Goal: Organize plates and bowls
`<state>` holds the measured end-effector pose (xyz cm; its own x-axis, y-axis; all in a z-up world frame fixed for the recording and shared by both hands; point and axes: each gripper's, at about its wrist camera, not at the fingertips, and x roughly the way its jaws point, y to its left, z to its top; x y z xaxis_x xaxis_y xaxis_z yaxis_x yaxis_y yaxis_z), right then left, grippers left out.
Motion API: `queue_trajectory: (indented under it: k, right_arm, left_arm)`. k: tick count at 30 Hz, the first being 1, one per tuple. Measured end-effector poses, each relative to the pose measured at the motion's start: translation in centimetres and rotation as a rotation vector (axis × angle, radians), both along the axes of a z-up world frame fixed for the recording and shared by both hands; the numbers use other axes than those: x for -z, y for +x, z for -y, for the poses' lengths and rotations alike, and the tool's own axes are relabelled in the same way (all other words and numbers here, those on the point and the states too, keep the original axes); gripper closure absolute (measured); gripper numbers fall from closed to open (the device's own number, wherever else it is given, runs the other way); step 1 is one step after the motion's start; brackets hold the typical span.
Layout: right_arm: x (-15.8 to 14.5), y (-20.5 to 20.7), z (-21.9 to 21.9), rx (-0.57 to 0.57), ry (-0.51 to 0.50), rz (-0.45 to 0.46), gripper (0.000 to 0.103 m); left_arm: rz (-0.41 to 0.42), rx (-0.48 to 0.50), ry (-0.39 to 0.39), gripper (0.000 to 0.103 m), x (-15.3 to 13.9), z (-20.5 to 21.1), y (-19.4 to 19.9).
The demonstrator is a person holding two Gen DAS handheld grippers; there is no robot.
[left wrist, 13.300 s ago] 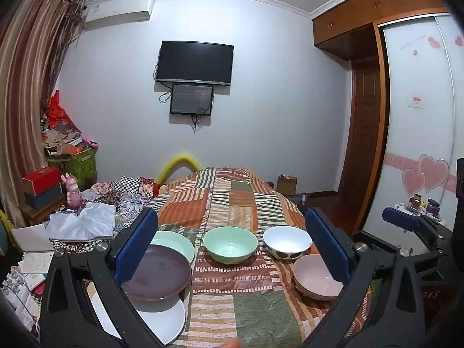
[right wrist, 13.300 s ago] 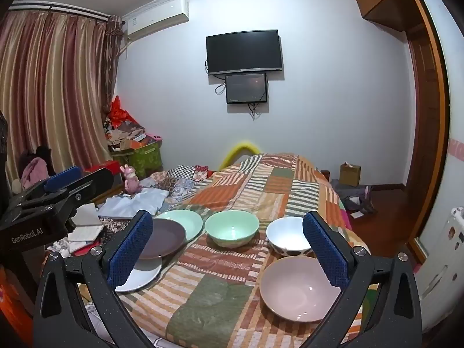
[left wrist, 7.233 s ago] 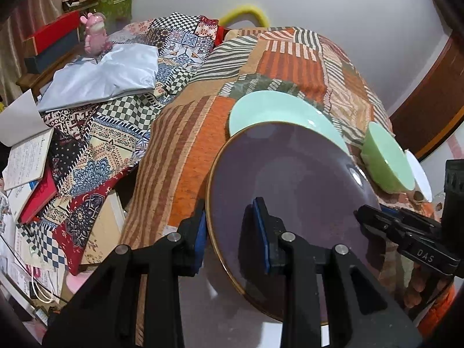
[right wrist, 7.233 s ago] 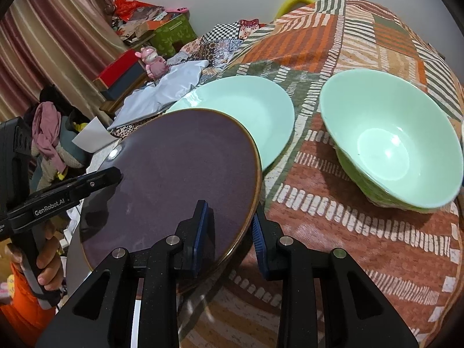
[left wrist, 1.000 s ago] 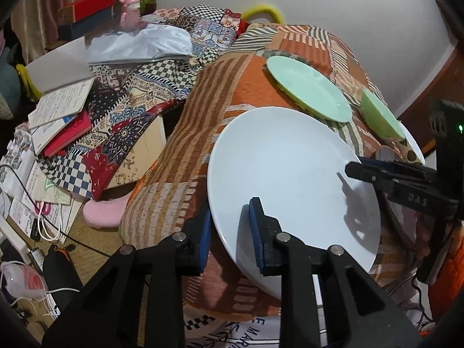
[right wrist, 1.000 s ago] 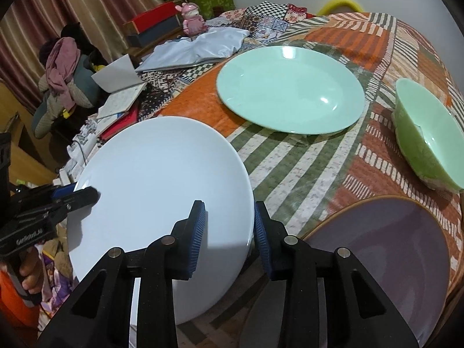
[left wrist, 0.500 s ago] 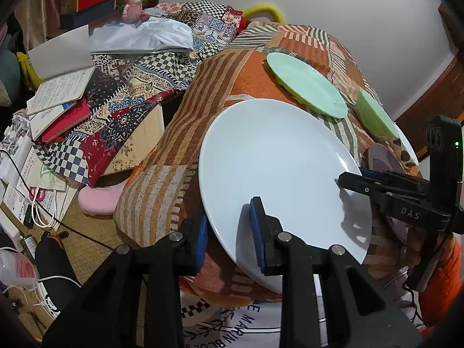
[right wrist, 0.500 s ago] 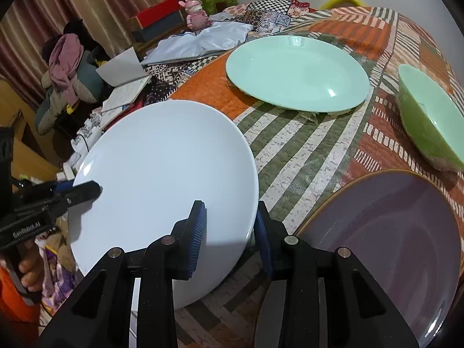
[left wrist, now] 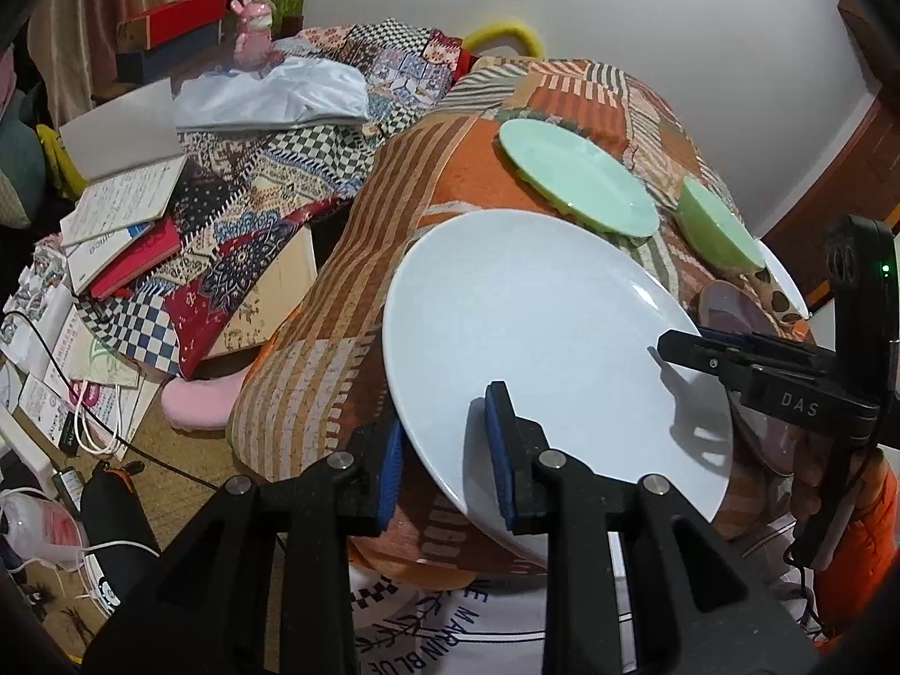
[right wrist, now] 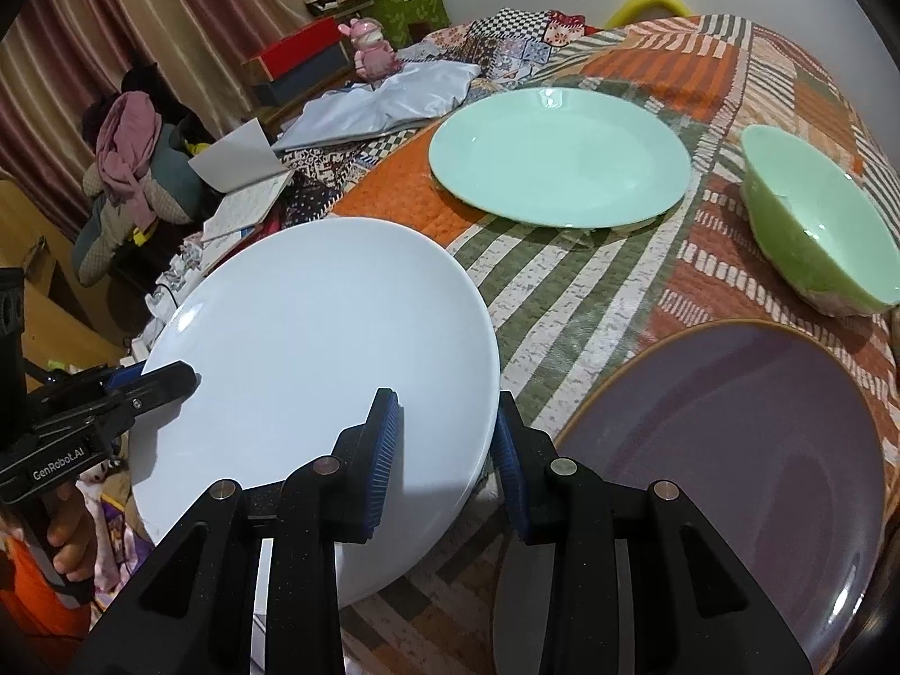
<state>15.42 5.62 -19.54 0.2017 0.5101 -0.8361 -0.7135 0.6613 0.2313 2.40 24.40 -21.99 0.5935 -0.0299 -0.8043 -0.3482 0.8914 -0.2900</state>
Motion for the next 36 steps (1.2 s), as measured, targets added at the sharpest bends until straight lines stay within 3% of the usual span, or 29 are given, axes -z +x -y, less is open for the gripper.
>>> queue_trajectory:
  k: [20, 36]
  right_arm:
    - [-3.6, -0.1, 5.0, 0.094, 0.081, 0.078, 0.072]
    - [-4.5, -0.2, 10.5, 0.202, 0.087, 0.107, 0.072]
  left_arm:
    - [0.100, 0.068, 0.072, 0.077, -4.2, 4.1, 2.0]
    - [0.124, 0.161, 0.027, 0.077, -4.6, 8.6, 4.4]
